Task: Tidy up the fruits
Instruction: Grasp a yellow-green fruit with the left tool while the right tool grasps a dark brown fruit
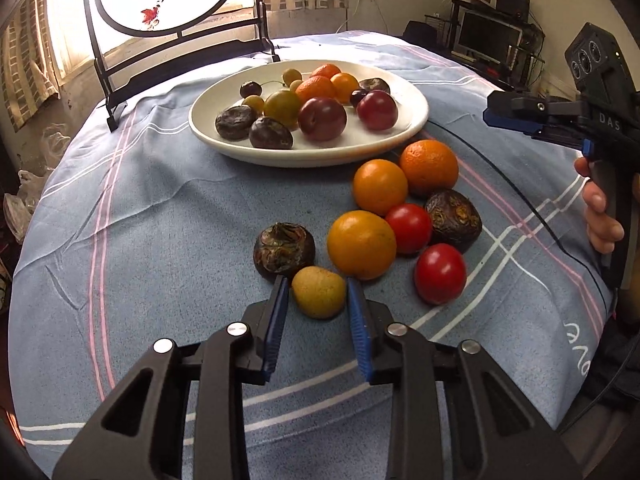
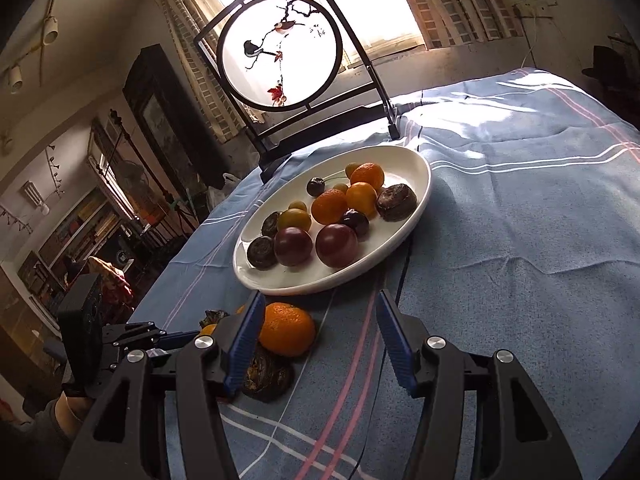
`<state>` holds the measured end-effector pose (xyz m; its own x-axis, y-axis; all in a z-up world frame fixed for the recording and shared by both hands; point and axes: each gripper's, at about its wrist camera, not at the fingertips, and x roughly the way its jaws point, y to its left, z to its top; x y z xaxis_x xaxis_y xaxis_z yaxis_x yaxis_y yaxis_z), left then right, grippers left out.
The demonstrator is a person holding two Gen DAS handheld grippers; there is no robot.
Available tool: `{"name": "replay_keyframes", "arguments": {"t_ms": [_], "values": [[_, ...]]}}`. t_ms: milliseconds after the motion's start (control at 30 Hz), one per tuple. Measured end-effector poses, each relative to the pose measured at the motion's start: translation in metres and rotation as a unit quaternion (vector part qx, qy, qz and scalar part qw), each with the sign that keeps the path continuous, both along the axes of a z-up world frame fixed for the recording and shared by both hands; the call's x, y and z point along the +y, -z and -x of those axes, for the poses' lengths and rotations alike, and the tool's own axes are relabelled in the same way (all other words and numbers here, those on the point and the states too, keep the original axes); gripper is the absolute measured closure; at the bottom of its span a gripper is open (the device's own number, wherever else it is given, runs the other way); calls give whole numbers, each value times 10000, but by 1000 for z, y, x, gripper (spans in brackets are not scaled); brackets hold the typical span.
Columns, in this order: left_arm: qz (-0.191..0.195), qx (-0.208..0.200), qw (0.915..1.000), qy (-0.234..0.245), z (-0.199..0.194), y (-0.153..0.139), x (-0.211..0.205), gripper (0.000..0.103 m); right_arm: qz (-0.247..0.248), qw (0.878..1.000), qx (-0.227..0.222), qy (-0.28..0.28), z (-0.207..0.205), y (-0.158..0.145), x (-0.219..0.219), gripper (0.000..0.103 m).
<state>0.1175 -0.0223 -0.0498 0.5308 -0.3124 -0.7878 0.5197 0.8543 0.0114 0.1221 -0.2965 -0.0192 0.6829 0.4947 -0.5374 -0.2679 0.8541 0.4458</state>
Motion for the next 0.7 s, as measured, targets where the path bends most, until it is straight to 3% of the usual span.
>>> {"name": "replay_keyframes", "arguments": {"t_ms": [267,367,533,700], "values": [[201,-13,9998,-52,13,-3,4,76,67,9998,32,-201,1,0,5,45],[524,-11,9986,-108,28,-10,14,77,700,9944,197,-765,13,2,35,45],[712,-39,9974,-117,45,-15,25,77,2210,9680,147,-1181,34,14,91,45],[811,-38,9965,-197,47,-16,32,76,2459,9607,552,-1163,18,23,108,46]]}}
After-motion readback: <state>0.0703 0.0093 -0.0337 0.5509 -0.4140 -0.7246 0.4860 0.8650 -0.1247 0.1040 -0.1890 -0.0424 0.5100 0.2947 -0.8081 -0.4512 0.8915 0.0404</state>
